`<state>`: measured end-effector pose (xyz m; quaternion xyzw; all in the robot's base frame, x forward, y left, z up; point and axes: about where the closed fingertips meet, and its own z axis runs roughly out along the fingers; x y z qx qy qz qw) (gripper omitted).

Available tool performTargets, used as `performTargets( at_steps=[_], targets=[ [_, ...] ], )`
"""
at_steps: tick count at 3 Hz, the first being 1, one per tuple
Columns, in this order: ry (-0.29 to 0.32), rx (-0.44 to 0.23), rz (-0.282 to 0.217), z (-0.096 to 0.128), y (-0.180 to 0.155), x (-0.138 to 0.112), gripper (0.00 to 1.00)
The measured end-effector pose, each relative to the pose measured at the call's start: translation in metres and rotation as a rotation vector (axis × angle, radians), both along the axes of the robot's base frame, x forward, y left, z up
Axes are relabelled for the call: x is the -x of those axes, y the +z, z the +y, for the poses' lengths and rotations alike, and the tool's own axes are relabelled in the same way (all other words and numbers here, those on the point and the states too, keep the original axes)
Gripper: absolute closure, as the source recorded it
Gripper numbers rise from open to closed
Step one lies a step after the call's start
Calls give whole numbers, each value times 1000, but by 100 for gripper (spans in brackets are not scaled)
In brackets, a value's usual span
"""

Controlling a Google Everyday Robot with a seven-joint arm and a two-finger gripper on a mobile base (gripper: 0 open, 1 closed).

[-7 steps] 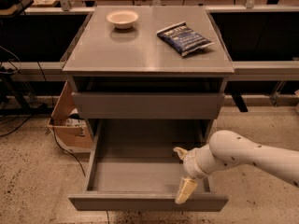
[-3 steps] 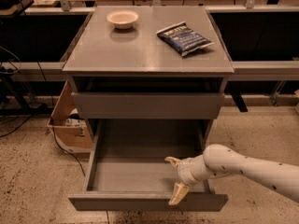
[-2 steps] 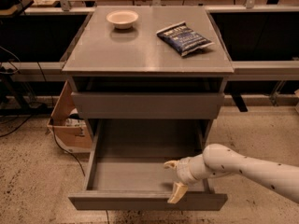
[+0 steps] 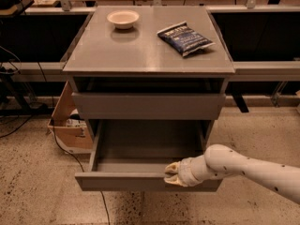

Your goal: Close middle drawer

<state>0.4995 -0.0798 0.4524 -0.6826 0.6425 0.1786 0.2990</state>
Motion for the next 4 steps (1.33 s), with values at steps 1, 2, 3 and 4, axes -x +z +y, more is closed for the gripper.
performTargets(
  at_steps=[1, 2, 3, 4],
  targets=[
    [39, -48, -40, 27, 8, -27, 58],
    [59, -106, -99, 44, 30, -51, 44],
    [62, -135, -142, 47, 48, -64, 21],
    [53, -137, -143, 41, 53, -60, 22]
  ],
)
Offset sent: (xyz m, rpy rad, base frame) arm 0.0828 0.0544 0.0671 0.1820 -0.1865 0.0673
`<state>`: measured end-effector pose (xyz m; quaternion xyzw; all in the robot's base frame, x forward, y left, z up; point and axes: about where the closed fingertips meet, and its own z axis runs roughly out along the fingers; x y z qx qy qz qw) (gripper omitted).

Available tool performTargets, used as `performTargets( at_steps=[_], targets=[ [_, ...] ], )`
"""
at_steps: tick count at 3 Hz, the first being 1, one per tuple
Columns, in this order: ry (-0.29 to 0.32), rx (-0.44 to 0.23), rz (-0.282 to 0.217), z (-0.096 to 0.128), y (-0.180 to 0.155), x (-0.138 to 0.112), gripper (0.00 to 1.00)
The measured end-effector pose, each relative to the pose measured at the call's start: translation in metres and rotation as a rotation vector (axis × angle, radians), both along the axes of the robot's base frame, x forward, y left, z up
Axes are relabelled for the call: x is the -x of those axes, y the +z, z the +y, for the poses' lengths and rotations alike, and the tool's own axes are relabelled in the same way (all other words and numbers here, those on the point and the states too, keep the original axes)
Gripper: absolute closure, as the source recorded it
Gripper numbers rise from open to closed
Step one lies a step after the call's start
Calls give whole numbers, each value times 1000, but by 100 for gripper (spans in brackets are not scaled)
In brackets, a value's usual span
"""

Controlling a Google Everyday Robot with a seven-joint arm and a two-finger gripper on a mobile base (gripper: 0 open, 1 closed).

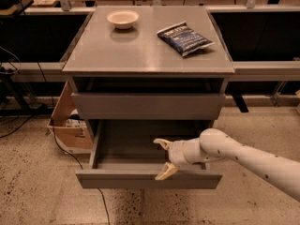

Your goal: Close middle drawer

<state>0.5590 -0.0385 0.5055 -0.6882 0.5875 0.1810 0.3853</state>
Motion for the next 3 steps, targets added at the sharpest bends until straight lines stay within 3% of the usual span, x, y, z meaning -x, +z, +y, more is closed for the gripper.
performTargets(
  at_steps=[1, 2, 3],
  targets=[
    [-20, 5, 19, -15, 1, 14, 46],
    [-52, -4, 4, -36, 11, 23, 69],
    [-78, 2, 19, -60, -1, 32, 92]
  ],
)
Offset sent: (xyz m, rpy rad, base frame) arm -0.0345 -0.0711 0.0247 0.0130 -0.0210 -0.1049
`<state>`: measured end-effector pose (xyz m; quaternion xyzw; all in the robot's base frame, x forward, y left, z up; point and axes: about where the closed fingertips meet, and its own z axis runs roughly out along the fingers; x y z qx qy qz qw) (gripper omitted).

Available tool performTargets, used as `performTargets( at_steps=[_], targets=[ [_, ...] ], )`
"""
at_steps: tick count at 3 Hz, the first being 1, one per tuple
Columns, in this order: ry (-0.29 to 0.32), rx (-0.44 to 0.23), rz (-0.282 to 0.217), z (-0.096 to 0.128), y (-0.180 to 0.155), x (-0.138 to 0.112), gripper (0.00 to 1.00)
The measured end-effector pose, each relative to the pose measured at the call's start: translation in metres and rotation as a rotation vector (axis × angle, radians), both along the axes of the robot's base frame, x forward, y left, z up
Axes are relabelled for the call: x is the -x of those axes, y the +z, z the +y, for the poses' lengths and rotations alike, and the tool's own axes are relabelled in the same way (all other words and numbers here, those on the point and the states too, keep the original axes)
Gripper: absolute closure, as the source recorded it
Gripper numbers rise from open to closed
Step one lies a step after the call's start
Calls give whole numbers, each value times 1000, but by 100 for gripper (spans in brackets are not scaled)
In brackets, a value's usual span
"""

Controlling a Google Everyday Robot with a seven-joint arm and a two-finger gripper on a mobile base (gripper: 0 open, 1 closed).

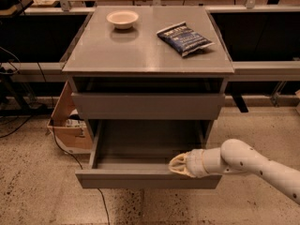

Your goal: Close middle drawer

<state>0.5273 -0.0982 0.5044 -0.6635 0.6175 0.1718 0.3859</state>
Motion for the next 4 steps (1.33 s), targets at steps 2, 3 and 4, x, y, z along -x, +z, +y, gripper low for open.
performTargets(
  at_steps=[2, 3, 4],
  targets=[
    [-61, 51, 66, -57, -31, 30, 100],
    [-61, 20, 72, -54, -36, 30, 100],
    [-82, -11, 74, -57, -54, 30, 100]
  ],
)
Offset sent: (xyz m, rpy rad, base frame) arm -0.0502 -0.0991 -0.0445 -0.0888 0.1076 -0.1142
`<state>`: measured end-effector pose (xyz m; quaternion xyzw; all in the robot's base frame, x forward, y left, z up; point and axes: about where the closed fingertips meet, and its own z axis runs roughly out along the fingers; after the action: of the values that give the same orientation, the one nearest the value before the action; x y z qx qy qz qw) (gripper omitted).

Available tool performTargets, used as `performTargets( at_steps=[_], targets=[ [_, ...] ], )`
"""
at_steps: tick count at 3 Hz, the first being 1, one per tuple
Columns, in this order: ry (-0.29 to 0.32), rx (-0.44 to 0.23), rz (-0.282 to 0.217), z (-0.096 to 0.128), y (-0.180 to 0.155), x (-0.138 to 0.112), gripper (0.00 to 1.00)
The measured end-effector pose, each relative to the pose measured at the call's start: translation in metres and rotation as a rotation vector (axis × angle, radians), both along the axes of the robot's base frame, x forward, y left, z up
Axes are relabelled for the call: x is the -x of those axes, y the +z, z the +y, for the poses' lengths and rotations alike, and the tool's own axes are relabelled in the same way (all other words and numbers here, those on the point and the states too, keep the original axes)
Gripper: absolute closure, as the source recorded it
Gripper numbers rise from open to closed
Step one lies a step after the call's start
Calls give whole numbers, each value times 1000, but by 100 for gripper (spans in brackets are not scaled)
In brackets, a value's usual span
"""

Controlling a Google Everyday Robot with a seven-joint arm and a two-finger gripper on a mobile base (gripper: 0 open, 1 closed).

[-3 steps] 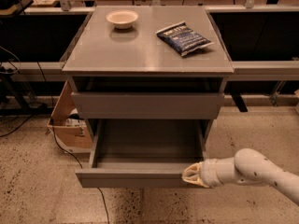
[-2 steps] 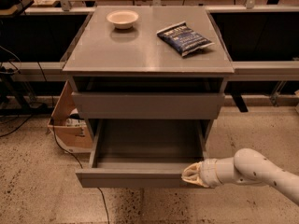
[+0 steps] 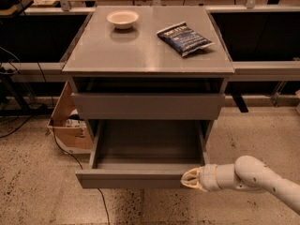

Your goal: Close middle drawer

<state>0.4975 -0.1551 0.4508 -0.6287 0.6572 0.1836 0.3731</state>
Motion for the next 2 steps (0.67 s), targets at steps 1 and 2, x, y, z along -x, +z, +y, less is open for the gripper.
performTargets(
  at_steps=[1, 2],
  targets=[
    [-39, -15, -14, -13, -10, 1, 100],
    [-46, -62, -49, -13, -18, -3, 100]
  ],
)
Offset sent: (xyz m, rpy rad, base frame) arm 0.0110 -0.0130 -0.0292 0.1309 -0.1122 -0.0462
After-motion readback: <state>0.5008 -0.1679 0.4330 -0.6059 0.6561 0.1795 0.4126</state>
